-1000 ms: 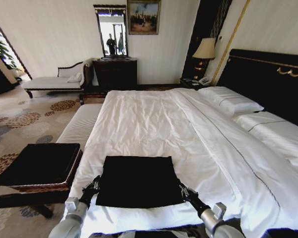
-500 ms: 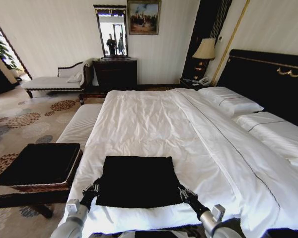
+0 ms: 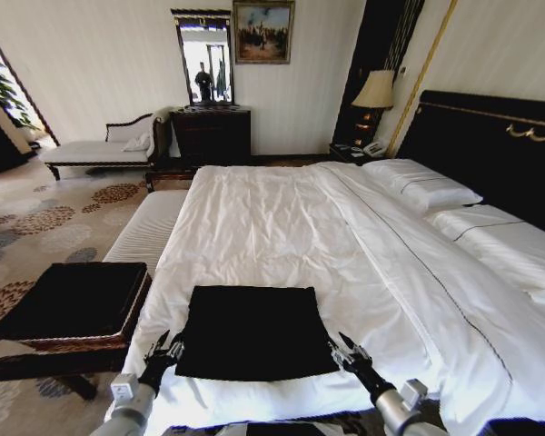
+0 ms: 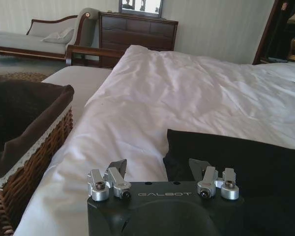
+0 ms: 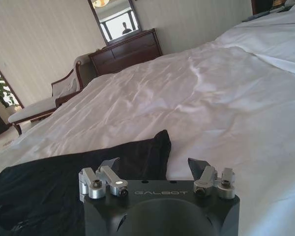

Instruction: Fold the clothes on the bed and place them into the basket.

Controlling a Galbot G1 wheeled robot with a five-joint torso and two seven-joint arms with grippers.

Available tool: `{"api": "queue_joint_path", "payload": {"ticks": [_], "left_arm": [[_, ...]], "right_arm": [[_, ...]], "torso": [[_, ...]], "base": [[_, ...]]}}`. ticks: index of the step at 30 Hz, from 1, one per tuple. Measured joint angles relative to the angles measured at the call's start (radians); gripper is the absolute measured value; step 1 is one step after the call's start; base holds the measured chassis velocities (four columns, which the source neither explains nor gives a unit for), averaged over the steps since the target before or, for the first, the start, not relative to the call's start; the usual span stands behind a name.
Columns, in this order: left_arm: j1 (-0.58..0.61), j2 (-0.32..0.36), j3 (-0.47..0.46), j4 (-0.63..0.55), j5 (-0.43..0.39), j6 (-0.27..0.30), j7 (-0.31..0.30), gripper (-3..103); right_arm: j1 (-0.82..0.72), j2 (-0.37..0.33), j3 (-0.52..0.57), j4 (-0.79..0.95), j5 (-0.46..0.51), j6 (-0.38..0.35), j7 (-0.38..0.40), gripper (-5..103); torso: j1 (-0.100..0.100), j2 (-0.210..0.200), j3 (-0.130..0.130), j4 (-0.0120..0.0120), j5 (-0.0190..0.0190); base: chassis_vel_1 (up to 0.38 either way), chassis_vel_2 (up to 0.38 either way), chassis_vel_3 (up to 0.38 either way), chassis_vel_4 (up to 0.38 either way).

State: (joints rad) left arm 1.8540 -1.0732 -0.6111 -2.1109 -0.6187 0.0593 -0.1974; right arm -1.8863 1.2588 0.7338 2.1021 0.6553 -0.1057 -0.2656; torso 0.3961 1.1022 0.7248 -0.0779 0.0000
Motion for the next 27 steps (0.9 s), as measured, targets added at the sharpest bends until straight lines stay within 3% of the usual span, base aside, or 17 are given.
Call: {"api": "queue_joint_path", "payload": {"ticks": [2, 4, 8, 18, 27], "left_arm": [[-0.031, 0.005, -0.009, 0.006, -0.023, 0.010, -0.005, 83], [-0.051, 0.008, -0.011, 0.012, -0.036, 0.016, -0.009, 83], [-0.152, 0.019, 0.011, 0.054, -0.082, 0.046, -0.018, 99], [-0.336, 0.048, 0.140, 0.138, -0.149, 0.096, -0.043, 100], [-0.342, 0.030, 0.171, 0.157, -0.124, 0.097, -0.045, 100]], "right_arm": [[0.023, -0.021, 0.030, 0.004, 0.067, -0.020, 0.016, 88], [0.039, -0.041, 0.044, 0.003, 0.108, -0.034, 0.024, 93], [0.173, -0.163, 0.051, -0.060, 0.267, -0.112, 0.070, 100], [0.489, -0.274, -0.081, -0.294, 0.497, -0.239, 0.104, 100], [0.664, -0.273, -0.218, -0.489, 0.516, -0.256, 0.100, 100]], "torso": [[0.000, 0.000, 0.000, 0.0000, 0.0000], [0.000, 0.000, 0.000, -0.0001, -0.0001], [0.000, 0.000, 0.000, 0.0001, -0.0003], [0.000, 0.000, 0.000, 0.0000, 0.0000], [0.000, 0.000, 0.000, 0.0002, 0.0002]], "base": [[0.000, 0.000, 0.000, 0.000], [0.000, 0.000, 0.000, 0.000], [0.000, 0.000, 0.000, 0.000], [0.000, 0.000, 0.000, 0.000], [0.000, 0.000, 0.000, 0.000]]}}
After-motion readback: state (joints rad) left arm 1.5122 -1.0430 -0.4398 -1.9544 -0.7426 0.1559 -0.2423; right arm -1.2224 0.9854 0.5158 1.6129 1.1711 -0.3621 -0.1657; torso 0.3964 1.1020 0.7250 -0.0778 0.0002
